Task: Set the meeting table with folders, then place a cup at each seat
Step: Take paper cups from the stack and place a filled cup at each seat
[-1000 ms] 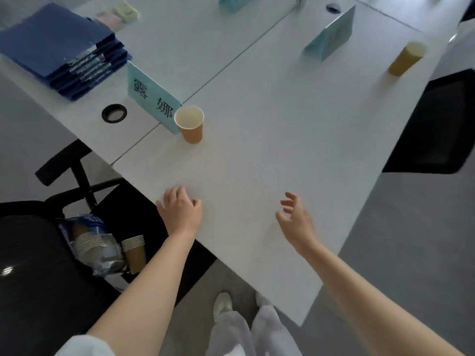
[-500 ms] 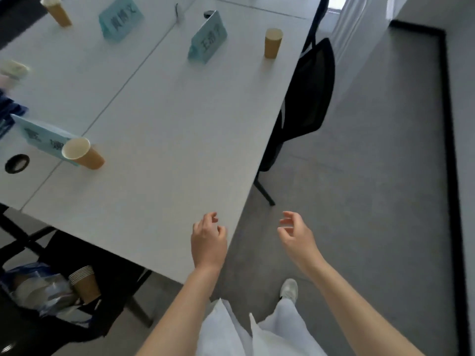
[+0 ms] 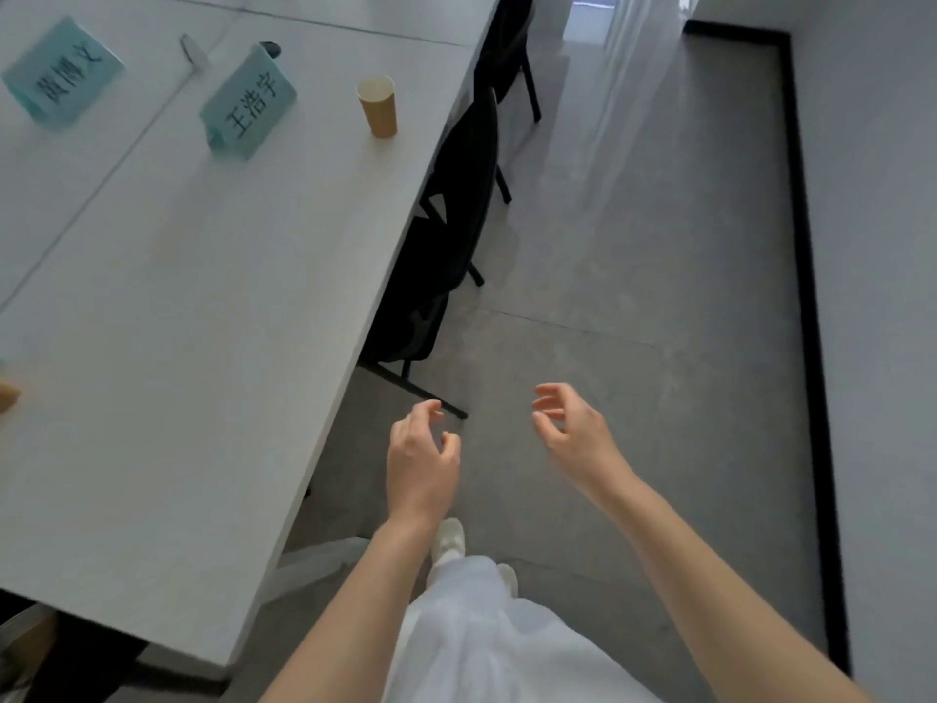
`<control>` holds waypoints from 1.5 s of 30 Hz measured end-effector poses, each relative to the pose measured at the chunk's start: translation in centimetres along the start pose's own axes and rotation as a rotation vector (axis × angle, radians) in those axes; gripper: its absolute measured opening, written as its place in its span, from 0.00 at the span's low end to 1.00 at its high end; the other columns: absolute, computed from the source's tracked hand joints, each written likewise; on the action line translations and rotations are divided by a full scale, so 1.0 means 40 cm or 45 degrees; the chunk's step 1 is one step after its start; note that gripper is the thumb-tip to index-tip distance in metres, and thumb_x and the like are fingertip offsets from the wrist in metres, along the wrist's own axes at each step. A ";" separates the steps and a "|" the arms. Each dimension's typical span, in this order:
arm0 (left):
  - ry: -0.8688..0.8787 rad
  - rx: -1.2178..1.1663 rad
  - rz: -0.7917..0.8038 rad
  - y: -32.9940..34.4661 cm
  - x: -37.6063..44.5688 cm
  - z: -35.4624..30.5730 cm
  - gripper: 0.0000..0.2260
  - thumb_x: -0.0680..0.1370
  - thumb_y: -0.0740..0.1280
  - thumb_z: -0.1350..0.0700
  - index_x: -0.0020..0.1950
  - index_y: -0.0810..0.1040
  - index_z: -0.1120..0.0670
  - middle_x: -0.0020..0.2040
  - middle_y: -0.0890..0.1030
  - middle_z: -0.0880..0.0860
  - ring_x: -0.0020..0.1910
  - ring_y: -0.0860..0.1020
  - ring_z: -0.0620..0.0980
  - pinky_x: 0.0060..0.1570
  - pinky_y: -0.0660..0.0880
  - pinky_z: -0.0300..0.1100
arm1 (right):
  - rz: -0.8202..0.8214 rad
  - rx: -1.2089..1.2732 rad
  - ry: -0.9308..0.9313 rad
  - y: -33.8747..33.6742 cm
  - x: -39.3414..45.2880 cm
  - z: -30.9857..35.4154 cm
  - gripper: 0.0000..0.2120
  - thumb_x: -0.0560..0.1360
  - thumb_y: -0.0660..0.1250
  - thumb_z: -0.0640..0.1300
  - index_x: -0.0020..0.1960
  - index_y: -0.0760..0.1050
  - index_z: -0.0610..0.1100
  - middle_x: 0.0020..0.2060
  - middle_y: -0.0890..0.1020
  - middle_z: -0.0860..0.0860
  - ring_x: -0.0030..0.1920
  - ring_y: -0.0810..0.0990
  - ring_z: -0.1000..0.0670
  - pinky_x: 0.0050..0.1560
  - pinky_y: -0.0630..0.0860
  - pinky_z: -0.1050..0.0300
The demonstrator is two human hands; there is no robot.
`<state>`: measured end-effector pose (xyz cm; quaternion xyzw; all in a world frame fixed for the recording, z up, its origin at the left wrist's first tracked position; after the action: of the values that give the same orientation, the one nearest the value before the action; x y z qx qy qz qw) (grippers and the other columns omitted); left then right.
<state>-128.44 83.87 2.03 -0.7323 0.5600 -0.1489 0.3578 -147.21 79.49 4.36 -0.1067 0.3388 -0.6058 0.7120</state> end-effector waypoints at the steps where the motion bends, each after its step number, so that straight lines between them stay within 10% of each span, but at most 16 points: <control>1: -0.013 0.005 -0.010 0.005 0.026 -0.014 0.16 0.77 0.65 0.60 0.65 0.73 0.51 0.55 0.78 0.47 0.53 0.70 0.42 0.50 0.65 0.34 | 0.008 0.010 -0.003 -0.017 0.030 0.001 0.13 0.77 0.64 0.38 0.61 0.73 0.41 0.52 0.80 0.47 0.53 0.79 0.50 0.58 0.75 0.54; 35: -0.819 -0.180 -0.609 0.143 1.138 -0.434 0.19 0.78 0.62 0.56 0.68 0.68 0.57 0.65 0.70 0.55 0.70 0.60 0.53 0.62 0.63 0.43 | 0.863 -0.283 -0.533 -0.210 1.393 0.609 0.19 0.78 0.63 0.44 0.67 0.67 0.46 0.57 0.78 0.51 0.59 0.76 0.51 0.57 0.75 0.55; 45: -1.041 -0.218 -0.772 0.134 1.328 -0.380 0.26 0.79 0.62 0.52 0.75 0.60 0.58 0.76 0.60 0.56 0.77 0.51 0.58 0.75 0.54 0.52 | 1.088 -0.540 -0.749 0.009 1.602 0.734 0.37 0.73 0.70 0.48 0.75 0.53 0.44 0.69 0.66 0.46 0.67 0.68 0.48 0.64 0.66 0.54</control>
<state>-124.23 28.60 -0.74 -0.8867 0.1471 0.0988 0.4270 -126.63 12.07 3.45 -0.2651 0.2533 -0.1267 0.9217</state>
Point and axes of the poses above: each hand's wrist, its own x-axis towards the middle knuckle, its own y-axis out of the palm, z = x × y, the point moved 4 cm from there along x, towards the middle knuckle
